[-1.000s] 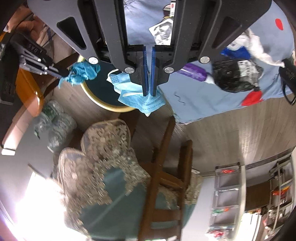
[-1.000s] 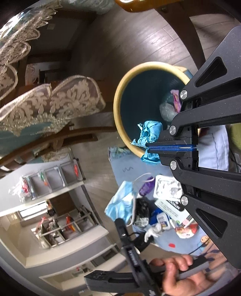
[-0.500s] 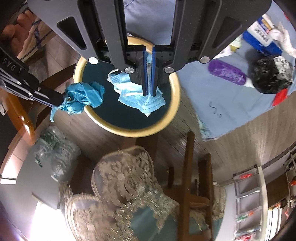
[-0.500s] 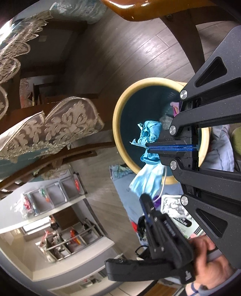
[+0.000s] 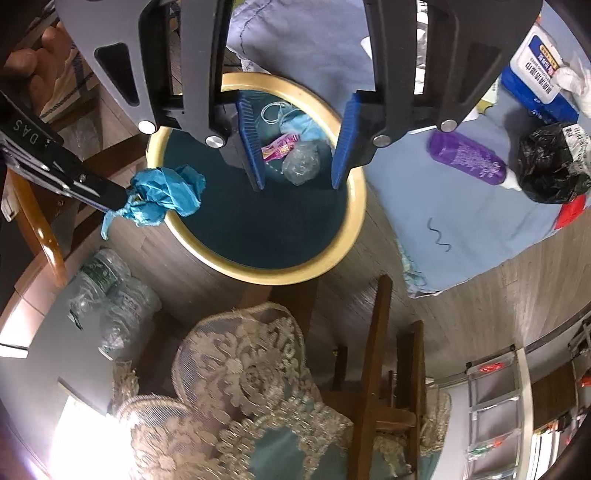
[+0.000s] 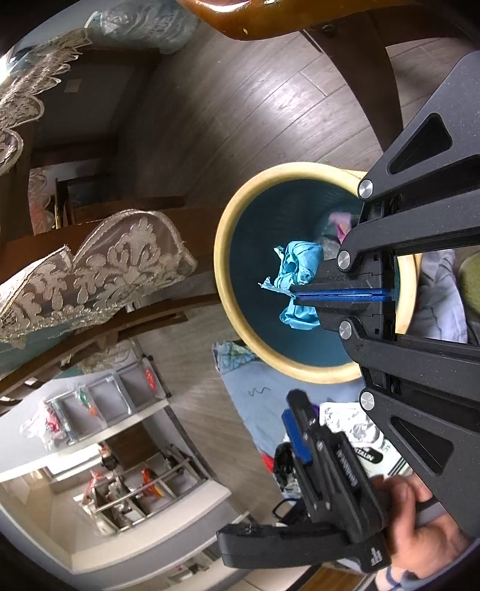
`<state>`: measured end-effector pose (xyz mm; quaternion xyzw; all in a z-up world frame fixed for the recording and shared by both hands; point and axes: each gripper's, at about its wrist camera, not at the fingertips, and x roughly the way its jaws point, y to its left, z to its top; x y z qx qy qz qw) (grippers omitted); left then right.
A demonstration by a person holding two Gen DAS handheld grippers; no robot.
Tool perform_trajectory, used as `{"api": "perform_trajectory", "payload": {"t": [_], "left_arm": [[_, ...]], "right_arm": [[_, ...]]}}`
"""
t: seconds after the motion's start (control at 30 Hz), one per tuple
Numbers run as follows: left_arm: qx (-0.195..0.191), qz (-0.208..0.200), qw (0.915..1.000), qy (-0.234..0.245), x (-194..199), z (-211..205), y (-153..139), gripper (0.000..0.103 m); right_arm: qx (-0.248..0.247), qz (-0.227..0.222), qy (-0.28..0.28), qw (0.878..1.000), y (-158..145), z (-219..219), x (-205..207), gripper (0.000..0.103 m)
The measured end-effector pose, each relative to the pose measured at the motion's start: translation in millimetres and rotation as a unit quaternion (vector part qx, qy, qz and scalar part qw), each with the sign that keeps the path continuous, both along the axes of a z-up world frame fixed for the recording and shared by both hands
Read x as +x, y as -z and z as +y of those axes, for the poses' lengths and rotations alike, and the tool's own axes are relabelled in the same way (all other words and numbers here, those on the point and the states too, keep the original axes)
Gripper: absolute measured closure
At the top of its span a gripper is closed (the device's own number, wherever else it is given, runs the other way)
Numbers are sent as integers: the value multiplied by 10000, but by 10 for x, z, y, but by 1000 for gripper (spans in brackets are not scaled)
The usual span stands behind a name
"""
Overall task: Collect trash
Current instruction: 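Carry the blue mask and blue glove over the bin and open both tools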
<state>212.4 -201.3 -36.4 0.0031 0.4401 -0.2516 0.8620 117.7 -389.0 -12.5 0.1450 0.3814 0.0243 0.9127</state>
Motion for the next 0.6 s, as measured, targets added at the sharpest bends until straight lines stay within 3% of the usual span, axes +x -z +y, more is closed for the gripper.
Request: {"api": "perform_trajectory", "payload": {"t": [0.17,0.3,0.4,0.47,0.6], "left_arm": [[-102,42,9999,-72,22,99,-39,63],[-129,3,9998,-148,18,133,-73,53],[-169,-19,9996,-204,14,190,-106,47],[-211,-39,9994,-258,9,257,-137,43],[-269,-111,9987,-412,-8,441,-220,31]], "right_arm": [[-35,51,-31,10000,26,27,24,101],[-115,188,-30,9998,80,50,69,101],[-129,256,74,9996,109,39,91,81],[-111,192,124,9997,94,30,71,62],[-139,138,86,9998,75,54,63,54]]}}
